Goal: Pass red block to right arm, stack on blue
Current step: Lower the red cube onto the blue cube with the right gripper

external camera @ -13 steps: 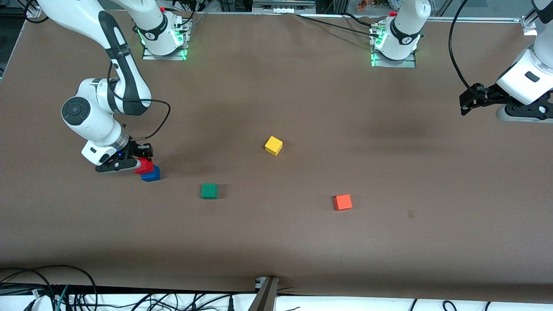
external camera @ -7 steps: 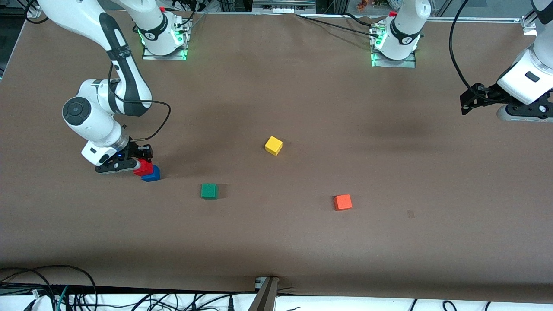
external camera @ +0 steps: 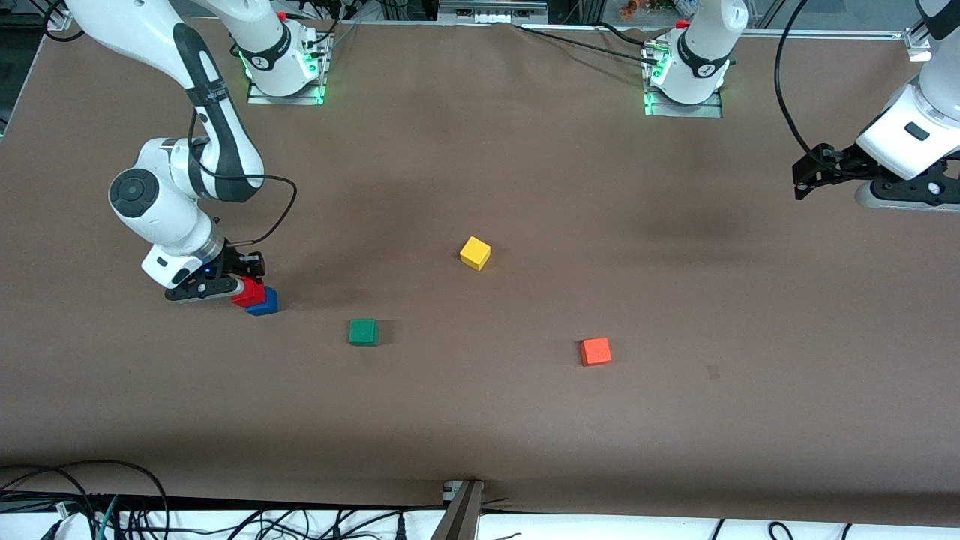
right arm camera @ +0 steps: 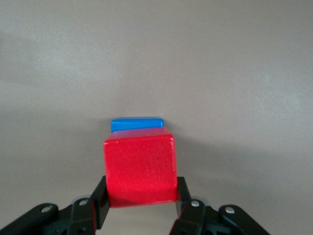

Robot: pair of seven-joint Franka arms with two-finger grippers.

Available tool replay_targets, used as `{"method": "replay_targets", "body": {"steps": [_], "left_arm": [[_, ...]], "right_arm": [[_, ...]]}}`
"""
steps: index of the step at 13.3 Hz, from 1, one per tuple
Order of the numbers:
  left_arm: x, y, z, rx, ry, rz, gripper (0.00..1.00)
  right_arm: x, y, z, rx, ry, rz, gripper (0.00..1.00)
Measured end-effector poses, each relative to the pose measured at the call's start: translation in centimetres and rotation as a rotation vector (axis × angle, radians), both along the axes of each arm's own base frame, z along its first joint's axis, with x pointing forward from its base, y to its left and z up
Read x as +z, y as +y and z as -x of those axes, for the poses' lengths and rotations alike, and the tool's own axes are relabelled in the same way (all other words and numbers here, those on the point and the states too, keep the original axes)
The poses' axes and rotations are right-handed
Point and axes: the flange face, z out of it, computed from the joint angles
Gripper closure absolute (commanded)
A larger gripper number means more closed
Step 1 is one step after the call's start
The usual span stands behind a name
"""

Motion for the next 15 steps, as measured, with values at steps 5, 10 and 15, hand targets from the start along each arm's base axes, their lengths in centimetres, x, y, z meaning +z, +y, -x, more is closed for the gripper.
{"method": "replay_targets", "body": {"steps": [5,10,15], "left_arm": [[0.4,-0.2,-0.1,-0.002,-0.011,0.011,0.00],[0.5,-0.3,-0.1,-0.002,-0.013,0.012,0.00],[0.5,-0.3,-0.1,-0.004,-0.013,0.012,0.00]], "right_arm": [[0.0,0.0,-0.1,-0.003,-0.009,0.001,1.00],[0.0,1.0,-0.1,-0.016,-0.017,-0.002,1.00],[-0.2,1.2,-0.1,-0.014,-0.022,0.000,0.00]]}}
